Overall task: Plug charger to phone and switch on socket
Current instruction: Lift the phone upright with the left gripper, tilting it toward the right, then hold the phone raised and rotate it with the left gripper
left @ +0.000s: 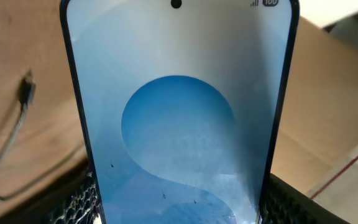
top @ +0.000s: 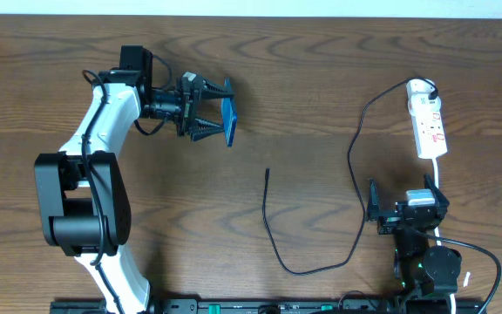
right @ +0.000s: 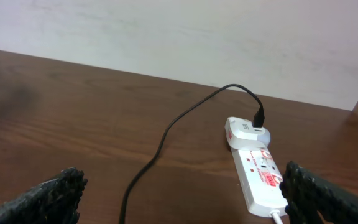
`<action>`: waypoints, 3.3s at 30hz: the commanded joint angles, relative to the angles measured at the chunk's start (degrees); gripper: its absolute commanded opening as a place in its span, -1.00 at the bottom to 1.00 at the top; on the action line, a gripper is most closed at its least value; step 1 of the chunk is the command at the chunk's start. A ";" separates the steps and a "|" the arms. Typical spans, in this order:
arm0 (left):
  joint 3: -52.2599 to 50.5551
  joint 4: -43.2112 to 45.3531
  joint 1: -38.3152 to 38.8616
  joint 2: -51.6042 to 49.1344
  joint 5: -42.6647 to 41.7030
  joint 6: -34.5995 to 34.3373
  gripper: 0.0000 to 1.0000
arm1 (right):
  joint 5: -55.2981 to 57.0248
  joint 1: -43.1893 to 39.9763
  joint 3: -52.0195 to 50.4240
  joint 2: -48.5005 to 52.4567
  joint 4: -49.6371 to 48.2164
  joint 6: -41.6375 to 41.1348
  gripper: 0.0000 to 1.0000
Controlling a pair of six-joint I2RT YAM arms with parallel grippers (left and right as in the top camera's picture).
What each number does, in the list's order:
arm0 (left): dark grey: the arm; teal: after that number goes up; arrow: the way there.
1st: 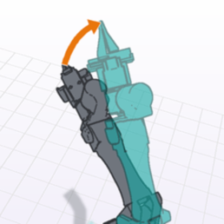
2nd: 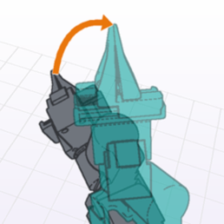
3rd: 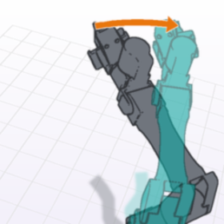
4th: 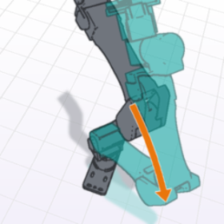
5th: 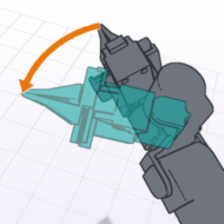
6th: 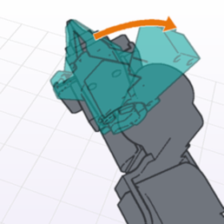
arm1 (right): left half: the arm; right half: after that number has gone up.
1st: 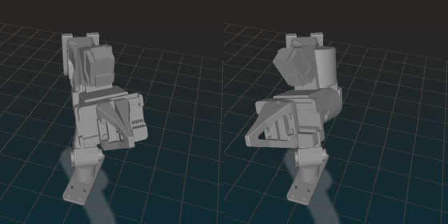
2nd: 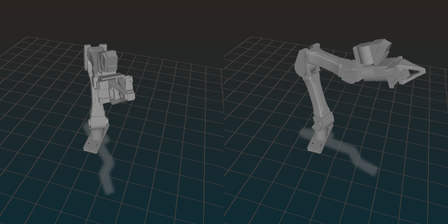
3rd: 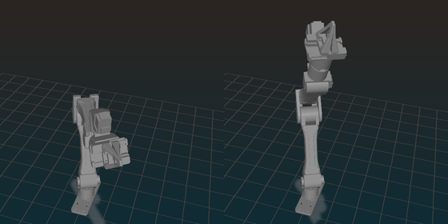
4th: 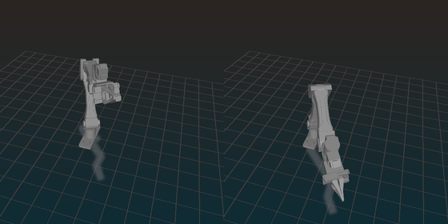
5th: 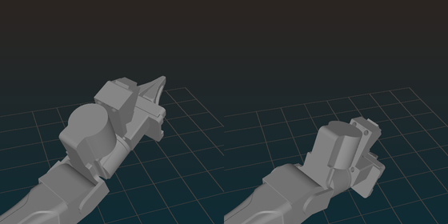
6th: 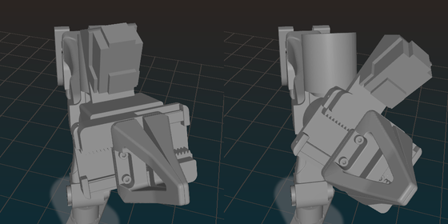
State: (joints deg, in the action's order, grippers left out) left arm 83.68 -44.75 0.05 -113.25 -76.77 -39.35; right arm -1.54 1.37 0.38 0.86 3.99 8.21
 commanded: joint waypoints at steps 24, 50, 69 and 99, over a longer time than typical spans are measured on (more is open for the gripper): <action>0.04 -0.09 -0.09 1.51 -3.82 -17.09 -0.85 | -0.11 -0.20 -0.09 -0.22 0.20 0.63 0.99; 0.04 -0.09 -0.09 1.51 -3.80 -17.09 -0.85 | -0.11 -0.20 -0.09 -0.22 0.20 0.63 0.99; 0.04 -0.09 -0.09 1.51 -3.80 -17.07 -0.85 | -0.11 -0.20 -0.09 -0.22 0.20 0.63 0.98; 0.02 -0.09 -0.09 1.51 -3.80 -17.07 -0.85 | -0.11 -0.20 -0.09 -0.22 0.20 0.63 0.99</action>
State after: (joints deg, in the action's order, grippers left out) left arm 83.68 -44.75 0.05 -113.25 -77.89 -55.75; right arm -1.54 1.37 0.38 0.86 3.99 8.21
